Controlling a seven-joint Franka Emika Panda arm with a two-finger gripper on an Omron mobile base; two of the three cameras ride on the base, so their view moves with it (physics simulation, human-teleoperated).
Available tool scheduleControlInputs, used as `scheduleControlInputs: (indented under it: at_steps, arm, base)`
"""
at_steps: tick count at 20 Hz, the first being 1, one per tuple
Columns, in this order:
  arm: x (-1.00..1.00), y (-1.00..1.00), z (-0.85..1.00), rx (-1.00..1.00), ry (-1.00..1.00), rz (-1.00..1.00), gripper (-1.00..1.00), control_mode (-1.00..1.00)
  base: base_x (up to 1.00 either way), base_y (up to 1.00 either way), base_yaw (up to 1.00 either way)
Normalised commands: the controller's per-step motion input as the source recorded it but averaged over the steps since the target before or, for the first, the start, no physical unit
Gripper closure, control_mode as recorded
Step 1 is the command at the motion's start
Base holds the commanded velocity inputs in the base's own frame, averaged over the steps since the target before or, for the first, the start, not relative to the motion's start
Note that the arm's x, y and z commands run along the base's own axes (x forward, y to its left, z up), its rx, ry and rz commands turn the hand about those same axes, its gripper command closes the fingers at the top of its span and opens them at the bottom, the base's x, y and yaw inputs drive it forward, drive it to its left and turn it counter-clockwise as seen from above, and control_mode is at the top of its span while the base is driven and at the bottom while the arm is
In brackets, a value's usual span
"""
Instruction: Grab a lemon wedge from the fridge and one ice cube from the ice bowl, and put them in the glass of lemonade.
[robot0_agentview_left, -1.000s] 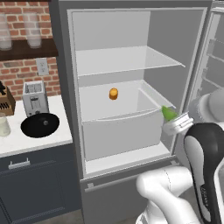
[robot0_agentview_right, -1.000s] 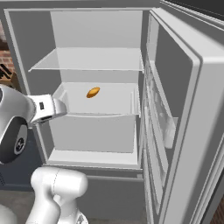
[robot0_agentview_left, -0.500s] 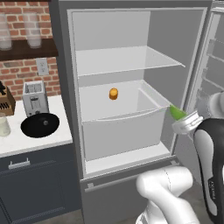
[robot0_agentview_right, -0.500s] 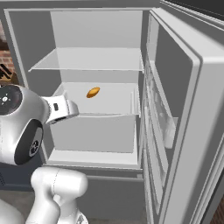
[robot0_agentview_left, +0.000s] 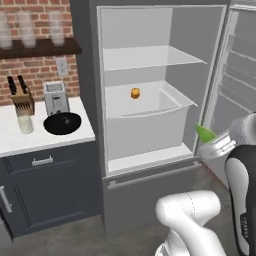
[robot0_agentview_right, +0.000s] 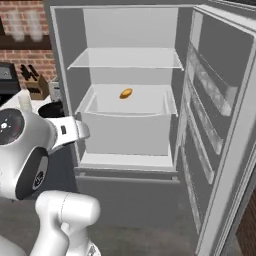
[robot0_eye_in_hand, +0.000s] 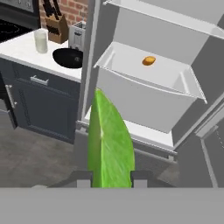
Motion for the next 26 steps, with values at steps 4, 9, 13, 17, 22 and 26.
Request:
scheduleControlInputs:
  at_steps: [4, 9, 13, 17, 22, 26]
  arm:
    - [0.0, 0.0, 0.0, 0.0, 0.0, 0.0, 1.0, 1.0]
    - [0.0, 0.0, 0.0, 0.0, 0.0, 0.0, 1.0, 1.0]
    - [0.0, 0.0, 0.0, 0.0, 0.0, 0.0, 1.0, 1.0]
    - [0.0, 0.0, 0.0, 0.0, 0.0, 0.0, 1.0, 1.0]
    - [0.0, 0.0, 0.0, 0.0, 0.0, 0.0, 1.0, 1.0]
    - [0.0, 0.0, 0.0, 0.0, 0.0, 0.0, 1.0, 1.0]
  base:
    - [-0.19, 0.97, 0.0]
    - [0.17, 1.0, -0.01]
    - [0.43, 1.0, -0.04]
    - [0.51, 1.0, -0.06]
    - [0.59, 0.76, -0.09]
    - [0.66, 0.22, -0.12]
